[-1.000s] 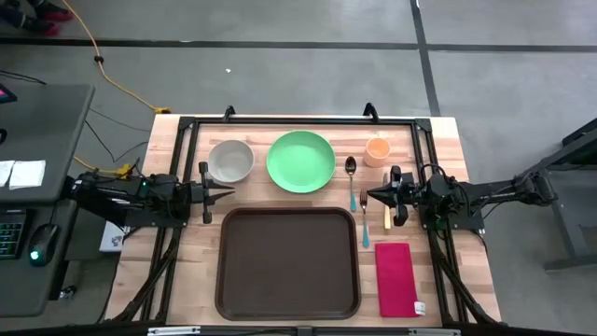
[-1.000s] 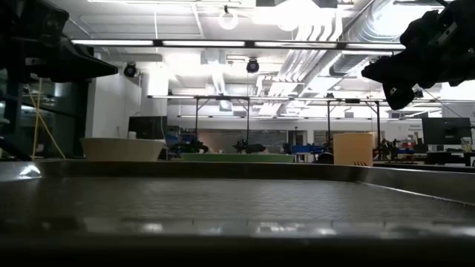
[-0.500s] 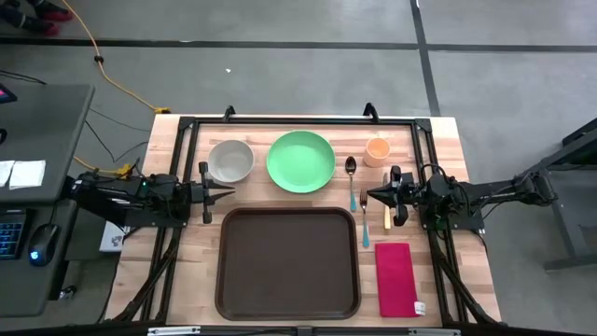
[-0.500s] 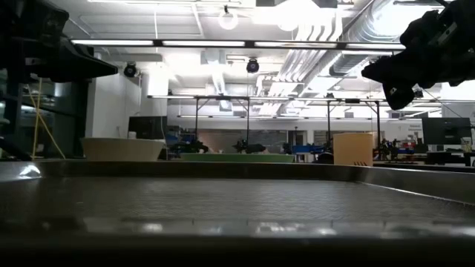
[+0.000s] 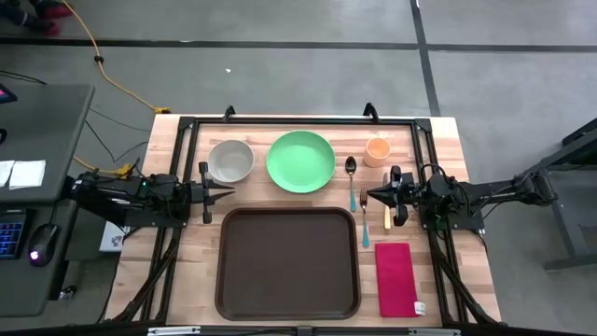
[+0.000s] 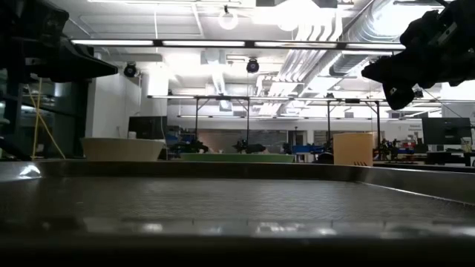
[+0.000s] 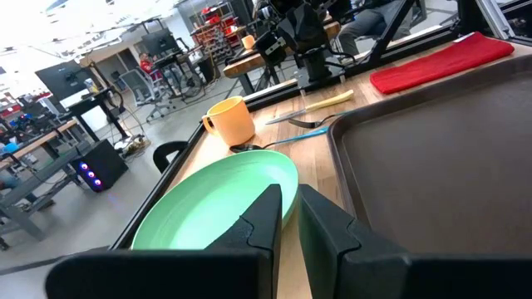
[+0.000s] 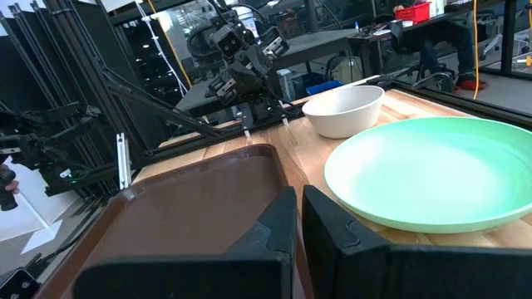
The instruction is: Set up tray
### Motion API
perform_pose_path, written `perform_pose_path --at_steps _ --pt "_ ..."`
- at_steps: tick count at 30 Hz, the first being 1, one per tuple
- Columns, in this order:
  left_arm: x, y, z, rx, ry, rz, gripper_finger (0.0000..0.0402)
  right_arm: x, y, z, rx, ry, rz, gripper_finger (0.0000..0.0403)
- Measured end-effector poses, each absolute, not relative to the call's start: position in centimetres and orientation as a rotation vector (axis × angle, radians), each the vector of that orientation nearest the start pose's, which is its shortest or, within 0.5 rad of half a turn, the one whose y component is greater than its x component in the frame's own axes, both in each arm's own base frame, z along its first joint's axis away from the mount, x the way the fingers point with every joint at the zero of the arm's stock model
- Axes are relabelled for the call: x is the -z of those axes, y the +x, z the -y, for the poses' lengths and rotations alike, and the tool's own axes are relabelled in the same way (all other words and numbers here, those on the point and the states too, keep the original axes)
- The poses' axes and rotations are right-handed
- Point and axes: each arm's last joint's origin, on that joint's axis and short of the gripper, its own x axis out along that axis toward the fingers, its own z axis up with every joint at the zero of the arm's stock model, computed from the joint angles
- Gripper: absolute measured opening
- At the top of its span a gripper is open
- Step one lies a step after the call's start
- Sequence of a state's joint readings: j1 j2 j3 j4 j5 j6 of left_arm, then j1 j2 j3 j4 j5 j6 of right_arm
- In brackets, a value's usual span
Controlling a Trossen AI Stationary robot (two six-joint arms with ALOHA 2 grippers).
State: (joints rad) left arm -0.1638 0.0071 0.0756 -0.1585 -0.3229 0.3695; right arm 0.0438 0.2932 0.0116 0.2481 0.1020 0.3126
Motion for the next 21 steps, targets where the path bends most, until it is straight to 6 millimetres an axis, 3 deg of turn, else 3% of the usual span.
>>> perform_pose_path --at_steps 21 --pt "-17.34 9.14 0.58 -0.141 0.39 -0.116 0.0074 -16.71 11.58 -0.19 0.071 0.311 -0.013 0.0"
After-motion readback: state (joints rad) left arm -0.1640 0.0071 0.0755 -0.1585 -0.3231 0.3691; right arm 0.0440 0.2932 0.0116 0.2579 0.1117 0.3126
